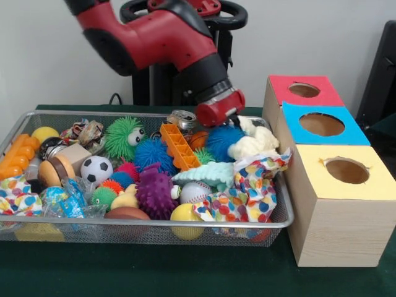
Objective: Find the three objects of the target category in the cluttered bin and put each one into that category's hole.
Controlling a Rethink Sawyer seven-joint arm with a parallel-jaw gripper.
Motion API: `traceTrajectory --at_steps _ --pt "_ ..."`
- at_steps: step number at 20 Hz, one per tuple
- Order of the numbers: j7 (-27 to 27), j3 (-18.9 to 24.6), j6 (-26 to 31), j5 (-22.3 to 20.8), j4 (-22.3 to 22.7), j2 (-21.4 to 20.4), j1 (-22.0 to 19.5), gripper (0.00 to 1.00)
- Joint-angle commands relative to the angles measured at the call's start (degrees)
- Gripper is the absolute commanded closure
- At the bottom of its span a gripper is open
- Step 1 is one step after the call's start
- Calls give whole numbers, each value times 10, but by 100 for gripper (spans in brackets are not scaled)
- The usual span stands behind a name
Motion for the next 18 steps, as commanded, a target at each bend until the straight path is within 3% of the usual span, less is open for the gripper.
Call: traceTrajectory --at_steps 1,9,10,18 --pt "60 -256 4 62 -148 -7 172 100" --pt "53 -278 20 87 -155 -2 195 100" --pt "54 -280 20 88 -156 -1 197 0" --pt "57 -276 22 84 -155 -1 192 0"
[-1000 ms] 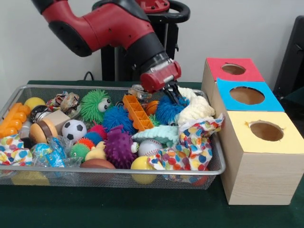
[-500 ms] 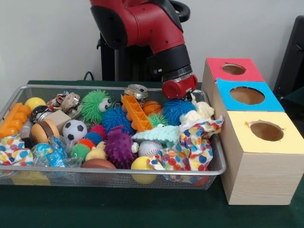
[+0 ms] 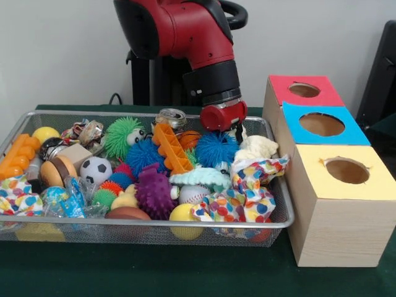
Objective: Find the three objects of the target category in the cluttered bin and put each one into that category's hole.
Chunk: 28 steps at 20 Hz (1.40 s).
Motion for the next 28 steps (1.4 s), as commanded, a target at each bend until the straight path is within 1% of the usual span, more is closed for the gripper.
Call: traceTrajectory --at_steps 1,3,5,7,8,11,12,14,16,17,20,22,25,26,28 --pt "57 -60 88 14 -86 33 -30 0" --pt "57 -34 118 10 -79 22 -50 0" --pt "32 39 201 13 -53 -4 -110 0" --pt "19 94 244 31 -33 -18 -152 0" --pt "21 123 256 42 -22 -22 -174 0" --pt "32 242 282 74 25 -25 -268 0" --pt "31 283 290 86 40 -24 -301 0" --pt "17 351 311 116 64 -21 -355 0" --pt "10 387 323 137 72 -22 -383 0" --pt "5 400 335 152 72 -31 -391 0" --pt "2 387 347 158 59 -36 -376 0" --pt "9 370 347 156 45 -45 -362 0" --pt "16 357 347 154 32 -55 -350 0" --pt "19 347 344 150 26 -60 -343 0" --pt "28 314 335 135 11 -69 -322 0"
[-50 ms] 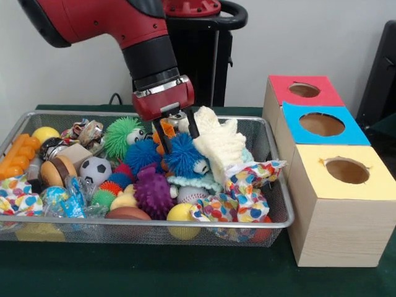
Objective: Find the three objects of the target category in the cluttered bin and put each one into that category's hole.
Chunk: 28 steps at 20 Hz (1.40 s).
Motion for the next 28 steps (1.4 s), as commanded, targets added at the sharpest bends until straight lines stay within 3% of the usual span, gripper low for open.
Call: traceTrajectory --at_steps 1,2,11,15,17,22,28 --pt "31 -15 50 -6 -56 -30 51 0" --pt "60 -98 30 -37 -93 -34 109 0" --pt "74 -201 -28 -50 -114 -39 173 0" --pt "38 -192 -26 -62 -119 -47 159 0" --pt "39 -210 -27 -71 -137 -52 174 0" --pt "19 -172 -13 -73 -137 -55 138 0" --pt "46 -189 -23 -64 -141 -52 151 0"
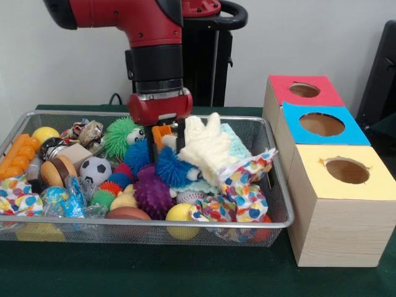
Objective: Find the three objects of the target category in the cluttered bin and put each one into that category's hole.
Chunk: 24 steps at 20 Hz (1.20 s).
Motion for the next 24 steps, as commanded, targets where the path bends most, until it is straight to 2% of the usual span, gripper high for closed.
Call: traceTrajectory --at_steps 1,9,11,16,17,18,20,21,24 --pt "49 -42 -6 -28 -70 5 0 0" --pt "74 -90 1 -18 -75 14 52 0" --pt "91 -115 -18 -13 -81 20 78 0" --pt "82 -161 -47 -31 -102 41 114 0" --pt "85 -177 -61 -34 -103 44 123 0" --pt "90 -217 -88 -38 -117 60 155 0" --pt "93 -250 -108 -32 -128 72 178 0" --pt "94 -289 -133 -25 -140 87 208 0" --pt "84 -325 -150 -9 -156 105 233 0"
